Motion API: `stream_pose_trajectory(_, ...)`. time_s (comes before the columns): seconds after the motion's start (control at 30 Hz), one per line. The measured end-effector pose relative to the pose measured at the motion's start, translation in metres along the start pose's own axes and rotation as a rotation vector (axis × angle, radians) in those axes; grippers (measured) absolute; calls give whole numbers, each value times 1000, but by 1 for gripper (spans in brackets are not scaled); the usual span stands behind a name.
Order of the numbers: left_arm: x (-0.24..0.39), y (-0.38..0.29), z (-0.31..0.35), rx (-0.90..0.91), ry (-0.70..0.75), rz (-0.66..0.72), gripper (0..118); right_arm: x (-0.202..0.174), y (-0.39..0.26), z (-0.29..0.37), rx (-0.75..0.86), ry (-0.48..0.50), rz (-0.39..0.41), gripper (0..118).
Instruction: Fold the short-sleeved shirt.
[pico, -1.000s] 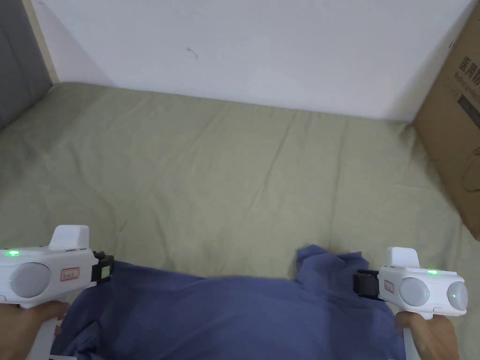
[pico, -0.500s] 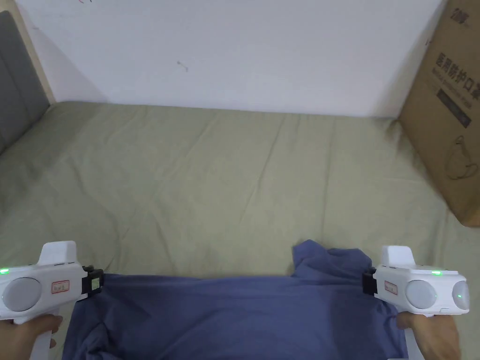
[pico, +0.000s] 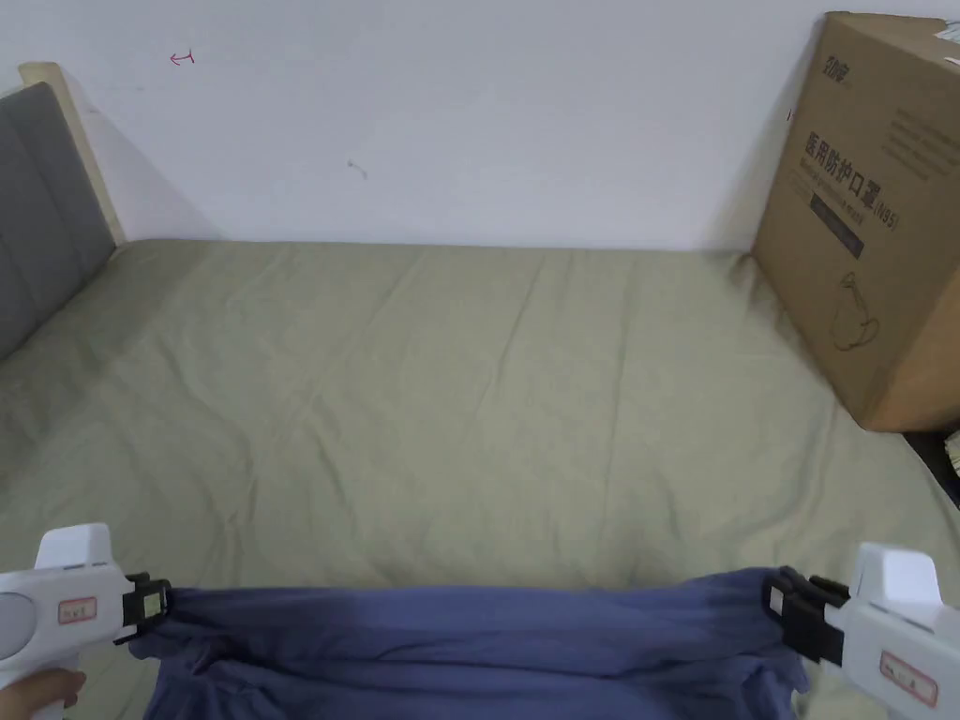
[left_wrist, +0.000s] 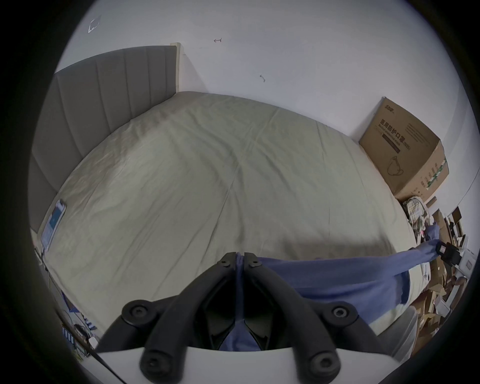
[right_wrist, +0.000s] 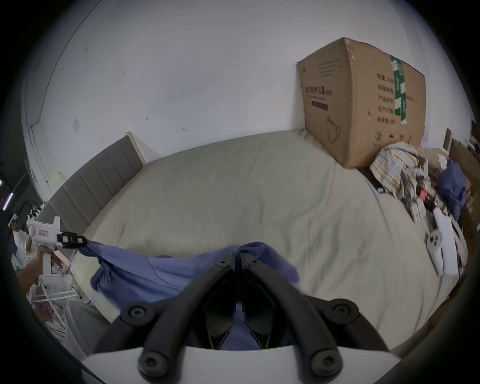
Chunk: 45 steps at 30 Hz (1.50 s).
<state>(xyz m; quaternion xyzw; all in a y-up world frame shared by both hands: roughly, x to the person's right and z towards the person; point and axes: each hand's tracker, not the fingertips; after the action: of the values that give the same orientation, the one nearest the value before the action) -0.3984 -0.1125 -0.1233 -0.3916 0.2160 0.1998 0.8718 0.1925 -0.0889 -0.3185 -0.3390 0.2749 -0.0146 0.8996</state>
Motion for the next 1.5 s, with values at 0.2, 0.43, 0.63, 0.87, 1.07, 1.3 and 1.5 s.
stream_pose_trajectory(0.2, -13, -63, -6, -91, 28, 13, 2, -2, -70, 1, -110, -63, -77, 0)
stream_pose_trajectory(0.43, -28, -110, -34, -182, 74, 1, 2, 19, -129, -35, -265, -163, -136, 0)
stream_pose_trajectory(0.63, -20, -102, -19, -145, 85, -5, 26, 11, -120, -25, -236, -181, -152, 9)
stream_pose_trajectory(0.87, 7, -51, 61, 203, -58, 83, 98, -27, -41, 34, 57, -209, -9, 88)
stream_pose_trajectory(1.07, 60, -9, 125, 565, -1, -89, 97, -75, 31, 81, 385, -222, 85, 88)
stream_pose_trajectory(1.3, 108, 3, 149, 782, 41, -120, 89, -119, 59, 95, 567, -292, 191, 78)
stream_pose_trajectory(1.5, 117, -1, 144, 801, -51, -178, 16, -134, 57, 91, 600, -303, 202, 3)
